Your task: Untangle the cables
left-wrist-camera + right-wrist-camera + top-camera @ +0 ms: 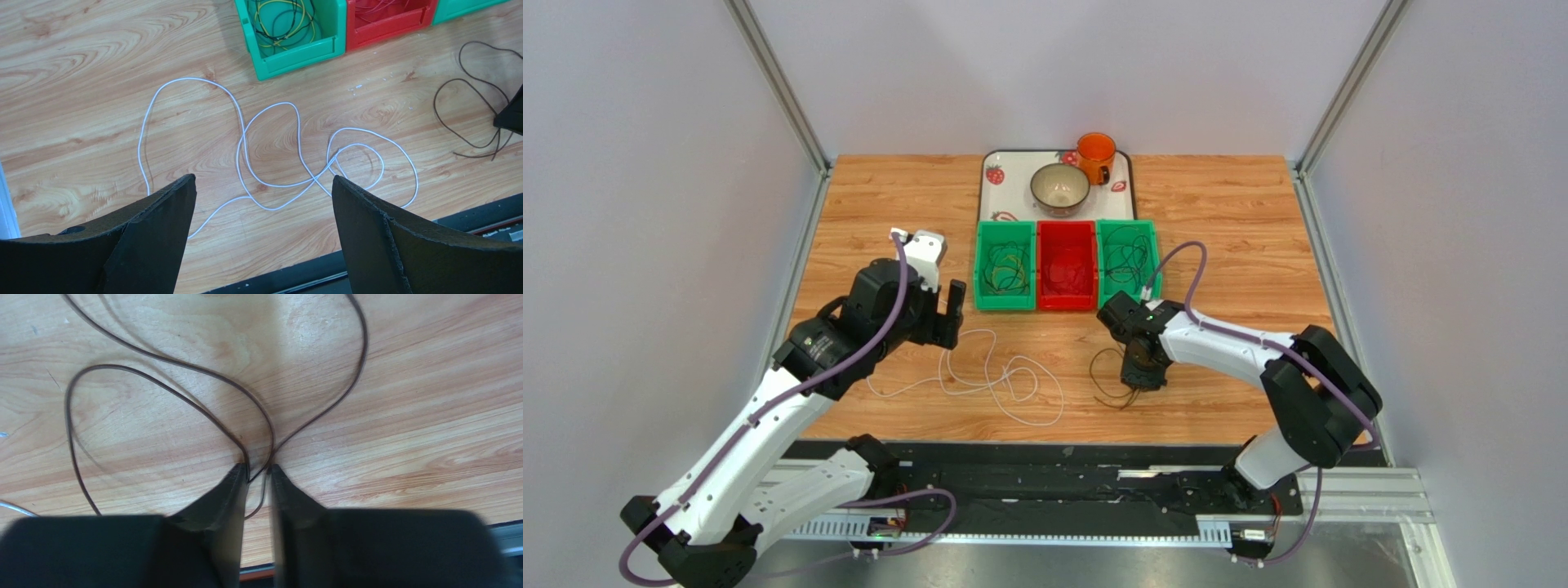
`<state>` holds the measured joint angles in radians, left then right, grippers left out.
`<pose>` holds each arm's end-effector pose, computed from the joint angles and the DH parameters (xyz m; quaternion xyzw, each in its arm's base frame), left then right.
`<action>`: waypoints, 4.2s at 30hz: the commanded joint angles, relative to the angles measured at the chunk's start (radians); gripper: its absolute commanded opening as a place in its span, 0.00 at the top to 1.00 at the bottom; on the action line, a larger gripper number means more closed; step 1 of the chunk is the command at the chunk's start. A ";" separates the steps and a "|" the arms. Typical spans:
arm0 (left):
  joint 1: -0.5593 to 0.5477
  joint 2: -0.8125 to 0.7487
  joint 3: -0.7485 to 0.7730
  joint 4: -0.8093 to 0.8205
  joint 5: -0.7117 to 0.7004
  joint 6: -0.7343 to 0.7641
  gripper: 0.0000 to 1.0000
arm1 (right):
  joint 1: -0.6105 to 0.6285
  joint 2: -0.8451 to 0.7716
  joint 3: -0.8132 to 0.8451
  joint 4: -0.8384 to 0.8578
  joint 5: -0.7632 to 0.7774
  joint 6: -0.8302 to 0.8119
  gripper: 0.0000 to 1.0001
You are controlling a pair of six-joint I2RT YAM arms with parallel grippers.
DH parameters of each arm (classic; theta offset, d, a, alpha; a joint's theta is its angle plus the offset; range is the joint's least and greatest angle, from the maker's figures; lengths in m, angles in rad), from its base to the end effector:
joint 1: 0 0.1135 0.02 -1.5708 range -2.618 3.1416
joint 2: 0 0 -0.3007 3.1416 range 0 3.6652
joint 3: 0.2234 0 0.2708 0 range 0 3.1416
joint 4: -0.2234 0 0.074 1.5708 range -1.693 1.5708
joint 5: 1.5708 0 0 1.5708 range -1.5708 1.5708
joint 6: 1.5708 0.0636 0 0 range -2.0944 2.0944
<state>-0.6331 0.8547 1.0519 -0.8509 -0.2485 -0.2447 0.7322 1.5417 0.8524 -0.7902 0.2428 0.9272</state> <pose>0.1523 -0.0924 0.3684 0.1179 0.8836 -0.0861 0.4448 0.2077 0.1662 0.1573 0.1020 0.9864 -0.0483 0.1198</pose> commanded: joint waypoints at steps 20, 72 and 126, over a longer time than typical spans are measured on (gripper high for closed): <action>0.001 0.001 -0.004 0.027 0.000 0.012 0.11 | 0.003 -0.173 0.097 -0.165 0.236 -0.068 1.00; 0.003 0.000 0.000 -0.008 -0.150 -0.024 0.03 | 0.088 0.337 1.266 -0.069 0.162 -0.662 1.00; 0.012 0.030 0.000 -0.010 -0.132 -0.016 0.02 | 0.116 0.862 1.484 -0.067 0.124 -0.689 1.00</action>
<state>-0.6254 0.8833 1.0515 -0.8551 -0.3820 -0.2596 0.8398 2.3867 2.3070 -0.8692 0.3889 0.2199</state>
